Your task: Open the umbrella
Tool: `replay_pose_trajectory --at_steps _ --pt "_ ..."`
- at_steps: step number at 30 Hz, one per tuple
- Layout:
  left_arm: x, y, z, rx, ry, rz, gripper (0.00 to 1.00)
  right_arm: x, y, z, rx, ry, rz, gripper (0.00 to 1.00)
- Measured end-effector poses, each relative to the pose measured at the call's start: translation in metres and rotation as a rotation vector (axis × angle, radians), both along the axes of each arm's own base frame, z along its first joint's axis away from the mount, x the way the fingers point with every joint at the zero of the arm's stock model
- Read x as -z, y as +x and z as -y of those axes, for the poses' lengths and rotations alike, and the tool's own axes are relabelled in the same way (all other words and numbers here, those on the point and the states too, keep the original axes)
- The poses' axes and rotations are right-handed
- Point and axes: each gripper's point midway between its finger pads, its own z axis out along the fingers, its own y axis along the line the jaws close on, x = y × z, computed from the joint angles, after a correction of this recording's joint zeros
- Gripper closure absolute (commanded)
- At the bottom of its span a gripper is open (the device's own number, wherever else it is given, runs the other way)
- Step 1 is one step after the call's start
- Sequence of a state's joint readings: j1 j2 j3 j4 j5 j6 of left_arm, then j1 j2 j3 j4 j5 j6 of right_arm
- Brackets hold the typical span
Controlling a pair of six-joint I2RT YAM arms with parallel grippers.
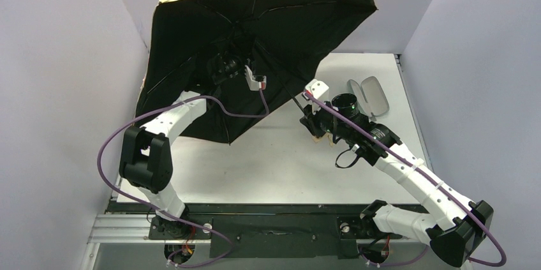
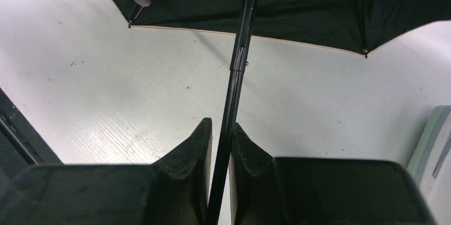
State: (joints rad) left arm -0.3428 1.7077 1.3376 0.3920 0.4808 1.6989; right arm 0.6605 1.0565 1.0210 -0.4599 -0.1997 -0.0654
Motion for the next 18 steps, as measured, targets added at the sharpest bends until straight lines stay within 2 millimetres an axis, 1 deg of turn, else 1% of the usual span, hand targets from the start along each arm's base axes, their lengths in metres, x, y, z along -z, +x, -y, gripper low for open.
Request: replay_pose_trajectory --at_steps 8,11,14,17,18 --pt "-0.001 0.015 0.006 0.001 0.009 0.012 0.92 -0.005 0.006 0.002 -0.003 -0.023 0.051 1.00" --pt "-0.002 0.018 0.006 0.000 0.010 0.013 0.92 -0.007 0.008 0.002 -0.006 -0.028 0.066 1.00" --pt "-0.002 0.020 0.001 -0.010 0.010 0.013 0.91 -0.009 0.007 0.001 -0.018 -0.033 0.076 1.00" --pt "-0.004 0.024 -0.007 -0.037 0.006 0.020 0.88 -0.016 0.005 -0.004 -0.044 -0.017 0.090 1.00" --pt "-0.006 0.026 -0.012 -0.058 0.003 0.026 0.86 -0.020 0.004 -0.008 -0.059 -0.007 0.095 1.00"
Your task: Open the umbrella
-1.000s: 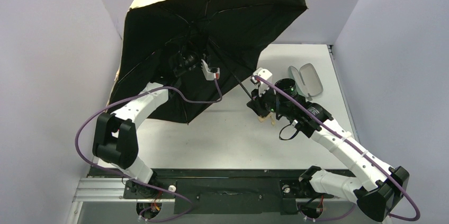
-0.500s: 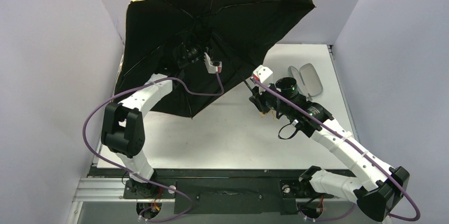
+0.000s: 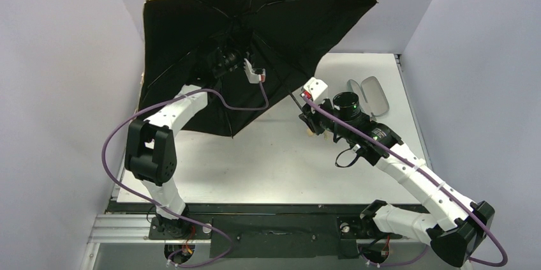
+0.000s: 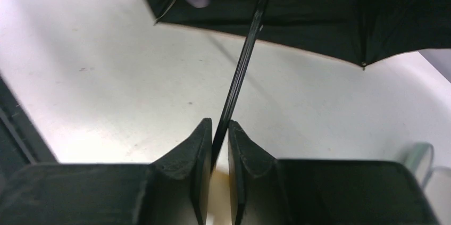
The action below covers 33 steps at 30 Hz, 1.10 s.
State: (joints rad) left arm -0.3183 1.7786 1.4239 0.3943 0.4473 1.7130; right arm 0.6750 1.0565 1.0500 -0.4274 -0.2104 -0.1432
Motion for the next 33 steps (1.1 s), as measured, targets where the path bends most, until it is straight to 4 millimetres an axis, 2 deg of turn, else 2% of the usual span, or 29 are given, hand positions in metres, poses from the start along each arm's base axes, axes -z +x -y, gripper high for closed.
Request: replay_pose_trajectory --at_steps 2,3,6,7,9,10,11,13,15,18,20,22,25,29,31,33 --pt "-0.005 0.007 -0.015 -0.076 -0.009 0.018 0.83 -0.005 -0.006 -0.008 -0.045 0.016 -0.001 1.00" --pt "-0.009 0.012 -0.028 -0.131 -0.012 0.032 0.81 -0.003 -0.018 -0.011 -0.087 0.016 -0.028 1.00" --pt "-0.024 0.030 -0.102 -0.371 -0.045 0.076 0.68 0.014 -0.059 -0.012 -0.189 -0.009 -0.159 1.00" --pt "-0.029 0.033 -0.125 -0.443 -0.055 0.089 0.67 0.016 -0.065 -0.013 -0.201 -0.006 -0.181 1.00" --pt "-0.038 0.032 -0.150 -0.528 -0.067 0.109 0.67 0.019 -0.070 -0.013 -0.203 0.008 -0.222 1.00" --pt "-0.043 0.029 -0.152 -0.541 -0.072 0.118 0.73 0.019 -0.072 -0.014 -0.198 0.020 -0.242 1.00" --pt "-0.047 0.026 -0.149 -0.540 -0.076 0.126 0.81 0.018 -0.073 -0.015 -0.195 0.030 -0.253 1.00" --pt "-0.054 0.018 -0.136 -0.516 -0.085 0.136 0.91 0.017 -0.073 -0.017 -0.183 0.056 -0.274 1.00" --pt "-0.060 0.007 -0.116 -0.464 -0.077 0.148 0.96 0.013 -0.073 -0.020 -0.179 0.082 -0.283 1.00" --pt "-0.062 -0.008 -0.090 -0.385 -0.063 0.161 0.97 0.009 -0.072 -0.020 -0.176 0.105 -0.286 0.74" --pt "-0.059 -0.016 -0.078 -0.336 -0.052 0.161 0.97 0.004 -0.072 -0.018 -0.170 0.115 -0.287 0.61" --pt "-0.052 -0.022 -0.073 -0.302 -0.038 0.156 0.96 -0.006 -0.073 -0.015 -0.171 0.120 -0.277 0.54" --pt "-0.044 -0.032 -0.069 -0.269 -0.020 0.160 0.96 -0.039 -0.077 -0.010 -0.183 0.150 -0.223 0.46" --pt "-0.040 -0.051 -0.065 -0.225 0.002 0.178 0.94 -0.102 -0.073 -0.004 -0.161 0.248 -0.105 0.33" --pt "-0.042 -0.062 -0.060 -0.201 0.004 0.197 0.93 -0.120 -0.063 -0.002 -0.118 0.305 -0.083 0.24" --pt "-0.046 -0.071 -0.053 -0.175 0.005 0.215 0.93 -0.124 -0.057 -0.004 -0.088 0.353 -0.102 0.21"
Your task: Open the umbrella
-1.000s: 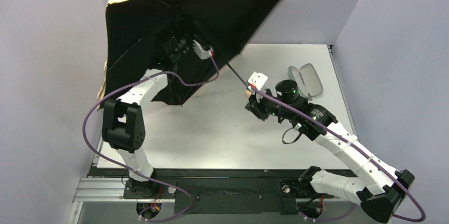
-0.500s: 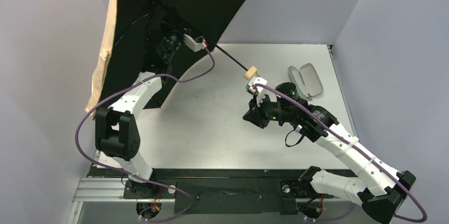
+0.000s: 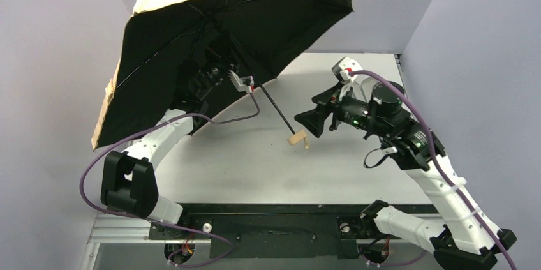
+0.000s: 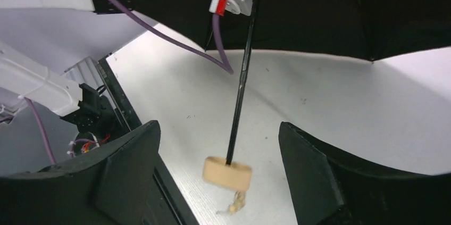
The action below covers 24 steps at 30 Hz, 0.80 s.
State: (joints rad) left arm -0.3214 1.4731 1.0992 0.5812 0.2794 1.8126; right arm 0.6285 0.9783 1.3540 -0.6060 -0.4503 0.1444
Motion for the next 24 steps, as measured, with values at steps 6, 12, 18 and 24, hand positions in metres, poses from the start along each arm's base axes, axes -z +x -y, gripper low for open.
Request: replay_pose_trajectory --at_steps 6,12,18,24 --pt "-0.008 -0.021 0.036 0.094 0.009 0.028 0.92 0.063 0.023 -0.030 0.014 -0.011 -0.219 0.20" --pt "-0.015 -0.037 0.058 0.148 0.011 0.048 0.91 0.103 0.023 -0.050 -0.020 -0.062 -0.320 0.36" --pt "-0.015 -0.041 0.067 0.161 0.015 0.052 0.77 0.110 0.017 -0.058 -0.070 -0.050 -0.324 1.00" --pt "-0.022 -0.048 0.065 0.163 0.007 0.056 0.53 0.114 0.018 -0.059 -0.051 -0.024 -0.364 1.00"
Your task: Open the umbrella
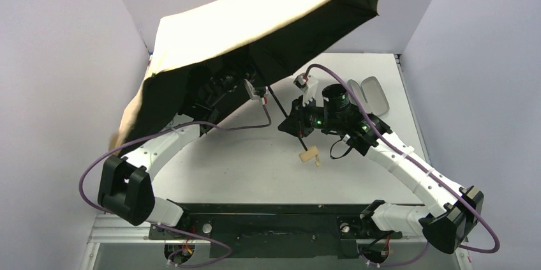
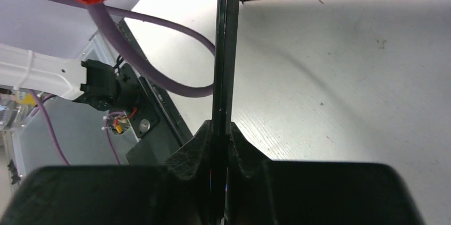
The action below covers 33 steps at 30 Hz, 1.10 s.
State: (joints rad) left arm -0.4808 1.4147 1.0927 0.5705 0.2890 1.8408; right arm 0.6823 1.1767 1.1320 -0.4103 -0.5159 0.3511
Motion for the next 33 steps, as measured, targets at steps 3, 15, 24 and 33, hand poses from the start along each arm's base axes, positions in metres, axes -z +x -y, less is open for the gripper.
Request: replay_pose_trajectory --at_steps 3,15,24,33 --pt "-0.002 -0.011 -0.004 0.008 0.004 -0.024 0.48 -0.007 -0.002 -0.005 -0.014 0.034 -0.003 1.00" --pt "0.064 -0.075 -0.010 0.119 0.051 -0.290 0.34 -0.027 0.016 -0.003 0.074 0.151 0.015 1.00" --pt "0.087 -0.103 -0.023 0.102 -0.224 -0.672 0.34 -0.037 0.035 0.018 0.201 0.188 0.040 1.00" --pt "0.054 -0.106 -0.015 0.116 -0.254 -0.723 0.34 -0.037 0.025 0.009 0.147 0.182 0.069 1.00"
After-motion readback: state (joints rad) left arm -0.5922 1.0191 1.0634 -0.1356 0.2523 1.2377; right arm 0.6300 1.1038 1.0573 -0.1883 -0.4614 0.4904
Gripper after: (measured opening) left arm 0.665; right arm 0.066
